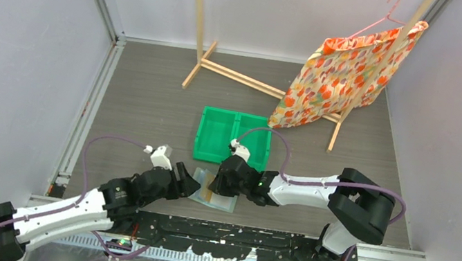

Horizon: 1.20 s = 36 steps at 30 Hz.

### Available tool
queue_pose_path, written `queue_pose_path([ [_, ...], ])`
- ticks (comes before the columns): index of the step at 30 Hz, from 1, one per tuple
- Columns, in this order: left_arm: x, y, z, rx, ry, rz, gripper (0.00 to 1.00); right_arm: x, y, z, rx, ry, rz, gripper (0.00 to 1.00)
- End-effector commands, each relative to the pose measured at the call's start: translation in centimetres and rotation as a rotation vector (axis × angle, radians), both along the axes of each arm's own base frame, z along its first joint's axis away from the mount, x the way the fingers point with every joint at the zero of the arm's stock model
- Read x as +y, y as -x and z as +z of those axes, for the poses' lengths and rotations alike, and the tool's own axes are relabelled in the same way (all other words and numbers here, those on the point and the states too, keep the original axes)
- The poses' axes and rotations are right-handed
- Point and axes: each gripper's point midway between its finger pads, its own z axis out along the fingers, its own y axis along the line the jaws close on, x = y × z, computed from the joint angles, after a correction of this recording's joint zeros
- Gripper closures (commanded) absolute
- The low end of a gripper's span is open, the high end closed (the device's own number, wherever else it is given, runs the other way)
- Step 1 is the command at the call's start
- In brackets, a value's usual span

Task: Take the credit cards out of the card holder
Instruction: Open the card holder at the center of the board.

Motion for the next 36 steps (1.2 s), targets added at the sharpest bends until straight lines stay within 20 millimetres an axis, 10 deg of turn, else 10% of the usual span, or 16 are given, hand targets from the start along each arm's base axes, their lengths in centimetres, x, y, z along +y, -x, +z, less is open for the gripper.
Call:
queue_pose_path([
  [1,-0.5,-1.4,1.7,-0.082,0.067,0.035,0.31,0.2,-0.4,0.2,-0.022,-0.002,-0.011,0.81],
  [10,-0.7,-1.6,0.8,-0.063,0.023,0.030,0.28,0.2,-0.3,-0.2,-0.016,0.009,-0.006,0.81],
  [20,2.2,-2.6,1.6,-0.098,-0.022,0.168,0.55,0.0,-0.1,-0.6,-0.008,0.020,-0.007,0.81],
  [36,0.0,-1.0,0.3,-0.079,0.025,0.011,0.42,-0.3,0.0,-0.9,-0.004,0.032,-0.004,0.81],
])
